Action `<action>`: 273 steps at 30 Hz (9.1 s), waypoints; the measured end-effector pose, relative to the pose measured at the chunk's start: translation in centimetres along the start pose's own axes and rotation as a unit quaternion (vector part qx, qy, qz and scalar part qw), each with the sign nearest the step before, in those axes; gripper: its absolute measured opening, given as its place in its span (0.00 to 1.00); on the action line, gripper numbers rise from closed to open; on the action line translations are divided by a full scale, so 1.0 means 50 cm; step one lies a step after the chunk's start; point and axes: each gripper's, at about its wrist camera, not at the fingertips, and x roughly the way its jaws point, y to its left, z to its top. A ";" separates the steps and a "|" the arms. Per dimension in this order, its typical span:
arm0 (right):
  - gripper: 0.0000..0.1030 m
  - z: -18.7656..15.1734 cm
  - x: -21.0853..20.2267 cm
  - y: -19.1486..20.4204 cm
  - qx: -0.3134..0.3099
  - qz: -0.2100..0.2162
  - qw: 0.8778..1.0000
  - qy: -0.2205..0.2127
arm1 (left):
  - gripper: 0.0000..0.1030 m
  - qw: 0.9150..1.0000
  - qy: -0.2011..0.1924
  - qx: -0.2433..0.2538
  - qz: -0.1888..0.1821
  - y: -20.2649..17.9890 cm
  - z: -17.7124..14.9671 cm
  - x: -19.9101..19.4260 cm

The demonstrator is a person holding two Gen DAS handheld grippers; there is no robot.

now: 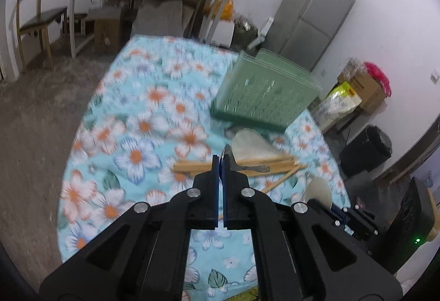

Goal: Organize utensils

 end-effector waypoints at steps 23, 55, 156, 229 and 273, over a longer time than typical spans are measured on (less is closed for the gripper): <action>0.05 0.160 -0.108 -0.038 0.014 0.025 0.991 -0.132 | 0.00 0.977 -0.172 0.122 0.021 -0.117 0.281 -0.040; 0.05 0.282 -0.082 -0.127 0.060 0.089 0.978 -0.178 | 0.37 0.981 -0.107 0.154 0.044 -0.116 0.327 0.229; 0.54 0.056 0.175 -0.173 0.151 0.007 0.983 0.103 | 0.15 0.975 0.147 0.074 -0.147 -0.021 0.031 0.407; 0.17 0.082 0.373 0.141 -0.467 -0.134 0.864 0.130 | 0.01 0.995 -0.068 -0.054 -0.050 0.236 0.076 0.077; 0.03 0.228 0.017 -0.172 0.061 -0.096 0.991 -0.067 | 0.01 0.975 -0.183 0.094 -0.085 0.024 0.191 -0.044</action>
